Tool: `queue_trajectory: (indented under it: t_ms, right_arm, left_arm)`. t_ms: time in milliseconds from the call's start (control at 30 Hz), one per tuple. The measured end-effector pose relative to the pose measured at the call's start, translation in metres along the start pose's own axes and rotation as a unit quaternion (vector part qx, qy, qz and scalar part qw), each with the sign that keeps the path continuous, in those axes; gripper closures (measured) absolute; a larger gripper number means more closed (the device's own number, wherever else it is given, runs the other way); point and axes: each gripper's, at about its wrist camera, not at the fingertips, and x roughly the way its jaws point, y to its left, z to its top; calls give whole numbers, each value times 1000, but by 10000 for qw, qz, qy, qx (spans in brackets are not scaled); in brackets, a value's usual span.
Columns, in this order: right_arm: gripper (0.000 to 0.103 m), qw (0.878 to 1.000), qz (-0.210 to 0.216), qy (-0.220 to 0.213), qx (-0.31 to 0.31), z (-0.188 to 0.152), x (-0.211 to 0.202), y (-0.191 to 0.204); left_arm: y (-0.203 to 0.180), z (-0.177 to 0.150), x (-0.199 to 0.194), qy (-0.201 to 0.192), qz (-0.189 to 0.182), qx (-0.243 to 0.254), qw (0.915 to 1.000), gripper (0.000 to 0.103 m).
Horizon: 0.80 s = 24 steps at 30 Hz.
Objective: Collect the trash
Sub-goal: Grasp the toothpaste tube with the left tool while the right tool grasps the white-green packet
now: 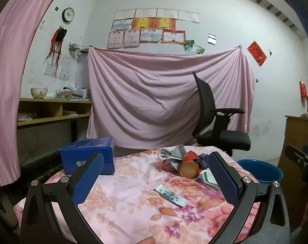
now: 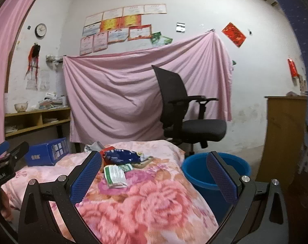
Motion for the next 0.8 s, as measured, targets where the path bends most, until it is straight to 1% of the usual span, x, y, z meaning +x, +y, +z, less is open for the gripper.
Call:
queue_trajectory:
  t_ms: [100, 200, 300, 367, 433, 467, 500, 533, 567, 633, 667, 700, 733, 800]
  right_arm:
    - [0, 9996, 195, 215, 33, 1, 26, -5]
    - [0, 9976, 380, 586, 35, 2, 50, -7]
    - [0, 9931, 545, 1040, 18, 1, 77, -4]
    - [0, 9894, 620, 1309, -62, -3, 90, 1]
    - [2, 9852, 727, 1545, -170, -6, 102, 5]
    - [6, 9824, 787, 1681, -231, -7, 109, 9]
    - [10, 9784, 873, 1853, -281, -9, 116, 13]
    - [13, 9757, 928, 1964, -296, -11, 122, 15]
    - [18, 9713, 1018, 2129, -309, -13, 129, 18]
    - [21, 9638, 1161, 2378, -335, -18, 140, 22]
    - [23, 9592, 1232, 2519, -372, -20, 146, 26]
    - [27, 9569, 1271, 2580, -404, -21, 152, 29]
    - [28, 9532, 1339, 2676, -434, -22, 156, 32]
    - [29, 9452, 1465, 2883, -457, -24, 165, 38]
  left_arm:
    - [1, 0, 23, 227, 16, -103, 9997, 2]
    - [2, -4, 48, 656, 73, -79, 9978, 2]
    - [4, -13, 74, 1208, 129, -44, 9926, 2]
    - [8, -20, 88, 1549, 125, -142, 9878, 2]
    - [12, -28, 97, 1827, 62, -274, 9828, 3]
    - [14, -31, 102, 1972, -11, -345, 9798, 3]
    - [15, -33, 106, 2099, -69, -397, 9769, 6]
    - [16, -36, 110, 2228, -146, -446, 9737, 11]
    - [16, -38, 115, 2361, -247, -492, 9702, 15]
    - [16, -42, 122, 2621, -405, -552, 9626, 29]
    - [15, -45, 127, 2779, -496, -594, 9575, 33]
    - [14, -48, 131, 2916, -580, -645, 9526, 40]
    - [14, -52, 137, 3083, -695, -726, 9460, 47]
    - [13, -56, 143, 3329, -837, -859, 9353, 54]
